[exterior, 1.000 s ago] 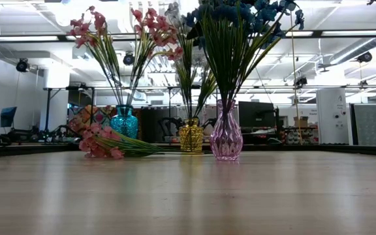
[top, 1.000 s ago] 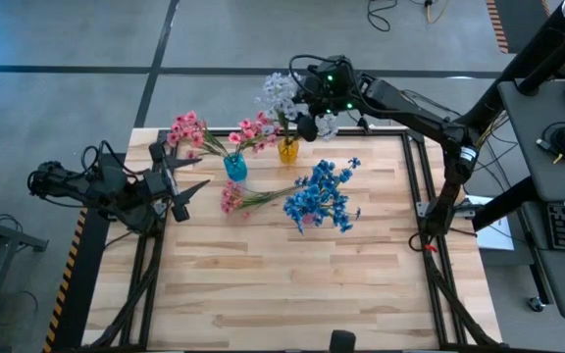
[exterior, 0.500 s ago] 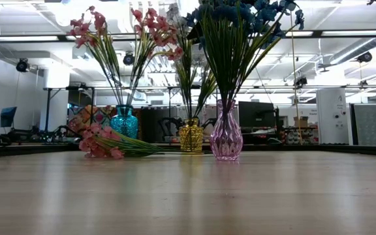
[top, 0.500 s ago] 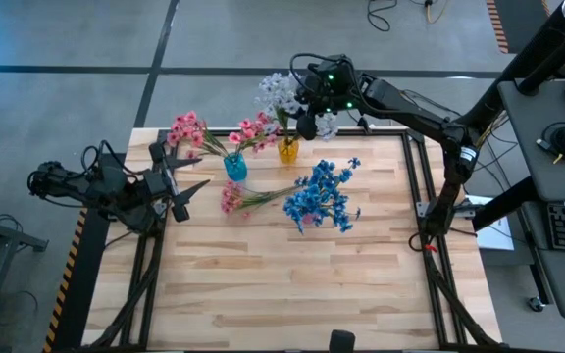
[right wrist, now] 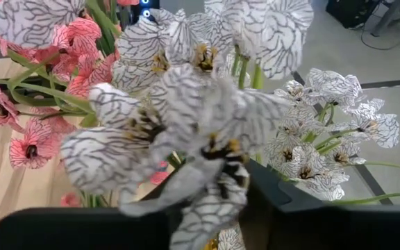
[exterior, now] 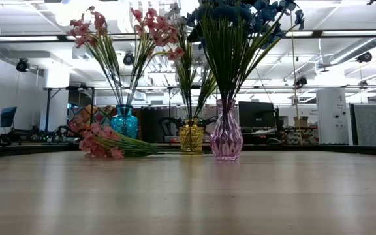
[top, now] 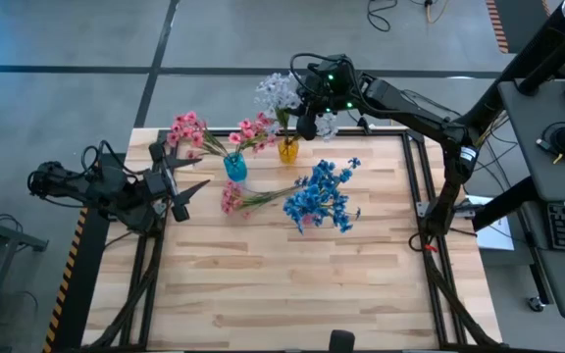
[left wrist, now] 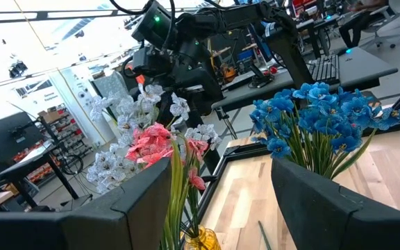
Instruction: Sort flowers into vase by color
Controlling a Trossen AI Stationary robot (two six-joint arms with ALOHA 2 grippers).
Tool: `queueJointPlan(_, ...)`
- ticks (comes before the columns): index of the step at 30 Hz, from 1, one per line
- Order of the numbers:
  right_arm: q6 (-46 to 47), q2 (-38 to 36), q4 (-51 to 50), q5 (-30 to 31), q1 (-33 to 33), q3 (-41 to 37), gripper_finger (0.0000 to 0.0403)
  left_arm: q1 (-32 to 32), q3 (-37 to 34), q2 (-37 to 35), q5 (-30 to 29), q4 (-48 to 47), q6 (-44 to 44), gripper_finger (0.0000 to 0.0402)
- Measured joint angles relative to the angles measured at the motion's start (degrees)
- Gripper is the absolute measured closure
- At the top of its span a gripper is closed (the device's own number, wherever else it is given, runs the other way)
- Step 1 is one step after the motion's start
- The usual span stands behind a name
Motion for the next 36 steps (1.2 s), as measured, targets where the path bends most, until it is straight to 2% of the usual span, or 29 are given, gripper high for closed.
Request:
queueJointPlan(12, 0.1, 0.0, -0.1, 0.2, 0.0, 0.0, 0.0388, 0.0, 0.0, 0.0, 0.0, 0.0, 0.0, 0.0171)
queueJointPlan(36, 1.0, 0.0, -1.0, 0.5, 0.0, -0.2, 0.039, 0.0, 0.0, 0.0, 0.0, 0.0, -0.2, 0.0171)
